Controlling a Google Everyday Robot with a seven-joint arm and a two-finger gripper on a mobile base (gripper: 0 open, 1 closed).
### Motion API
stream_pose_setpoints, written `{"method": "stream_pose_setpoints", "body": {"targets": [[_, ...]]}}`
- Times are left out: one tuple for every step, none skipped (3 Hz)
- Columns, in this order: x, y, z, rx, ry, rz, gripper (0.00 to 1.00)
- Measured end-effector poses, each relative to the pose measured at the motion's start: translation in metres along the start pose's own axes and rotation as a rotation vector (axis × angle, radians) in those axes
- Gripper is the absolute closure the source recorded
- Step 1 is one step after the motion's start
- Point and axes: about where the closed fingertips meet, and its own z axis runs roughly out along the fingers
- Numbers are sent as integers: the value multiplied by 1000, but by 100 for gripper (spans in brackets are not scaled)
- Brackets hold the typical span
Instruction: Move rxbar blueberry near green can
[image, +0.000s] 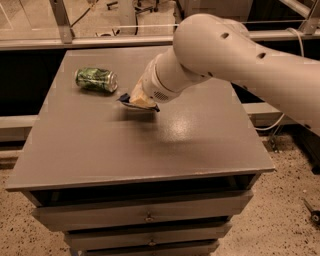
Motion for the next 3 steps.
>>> {"method": "stream_pose_setpoints", "body": {"targets": [[-12,-18,26,7,-26,-41,100],[-16,-29,46,0,-43,-58,100],[-18,-34,60,-6,-52,-61,87]]}}
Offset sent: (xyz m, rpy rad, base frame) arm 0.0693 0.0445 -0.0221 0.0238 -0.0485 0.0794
